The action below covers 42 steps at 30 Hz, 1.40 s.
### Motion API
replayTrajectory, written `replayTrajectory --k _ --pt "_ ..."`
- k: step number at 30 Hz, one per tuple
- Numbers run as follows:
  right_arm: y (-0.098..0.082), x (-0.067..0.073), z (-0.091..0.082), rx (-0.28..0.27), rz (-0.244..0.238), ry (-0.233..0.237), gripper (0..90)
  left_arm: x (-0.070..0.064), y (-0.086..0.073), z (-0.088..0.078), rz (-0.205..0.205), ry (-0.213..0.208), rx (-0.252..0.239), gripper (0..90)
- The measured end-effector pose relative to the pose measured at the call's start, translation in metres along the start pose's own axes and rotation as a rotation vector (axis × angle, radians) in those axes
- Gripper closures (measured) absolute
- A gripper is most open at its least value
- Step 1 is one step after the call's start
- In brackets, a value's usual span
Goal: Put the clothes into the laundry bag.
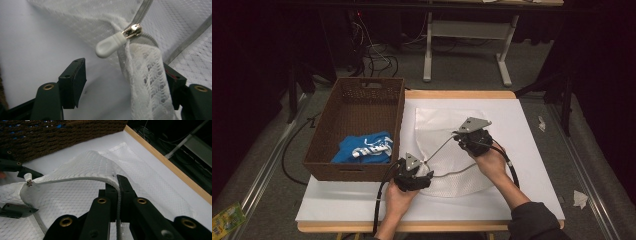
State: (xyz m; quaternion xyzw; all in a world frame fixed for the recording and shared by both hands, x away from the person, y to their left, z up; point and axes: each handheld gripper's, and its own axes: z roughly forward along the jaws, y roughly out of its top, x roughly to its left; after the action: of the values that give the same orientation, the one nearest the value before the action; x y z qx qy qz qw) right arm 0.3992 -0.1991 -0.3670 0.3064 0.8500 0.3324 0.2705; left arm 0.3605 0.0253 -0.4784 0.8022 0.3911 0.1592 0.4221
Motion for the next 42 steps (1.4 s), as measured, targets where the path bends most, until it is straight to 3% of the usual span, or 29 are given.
replayTrajectory --k 4,11,16,23,29,32,36,42 --pt "0.000 0.001 -0.001 -0.003 -0.008 0.001 89.2 -0.004 0.005 -0.011 0.026 0.009 -0.046 31.8" --pt "-0.001 0.000 -0.001 -0.007 -0.004 0.004 89.2 -0.006 0.013 -0.026 0.030 0.002 -0.024 30.2" --pt "-0.001 0.000 -0.002 -0.017 0.011 0.012 89.2 -0.002 0.017 -0.037 0.005 -0.062 -0.006 29.9" --pt "-0.002 0.000 -0.002 -0.010 0.004 0.012 89.2 -0.009 0.020 -0.049 0.050 -0.099 -0.001 27.5" --pt "-0.001 0.000 -0.002 -0.009 0.005 0.014 89.2 -0.009 0.018 -0.053 0.075 -0.074 -0.007 27.7" --pt "-0.001 0.001 0.000 -0.007 0.007 0.018 89.2 -0.010 0.019 -0.056 0.070 -0.086 -0.011 27.6" --pt "-0.001 0.001 0.000 -0.010 0.003 0.013 89.2 -0.014 0.022 -0.065 0.106 -0.071 -0.029 27.7" --pt "-0.002 0.002 0.000 -0.014 0.007 0.014 89.2 -0.014 0.022 -0.077 0.114 -0.074 -0.030 28.4"
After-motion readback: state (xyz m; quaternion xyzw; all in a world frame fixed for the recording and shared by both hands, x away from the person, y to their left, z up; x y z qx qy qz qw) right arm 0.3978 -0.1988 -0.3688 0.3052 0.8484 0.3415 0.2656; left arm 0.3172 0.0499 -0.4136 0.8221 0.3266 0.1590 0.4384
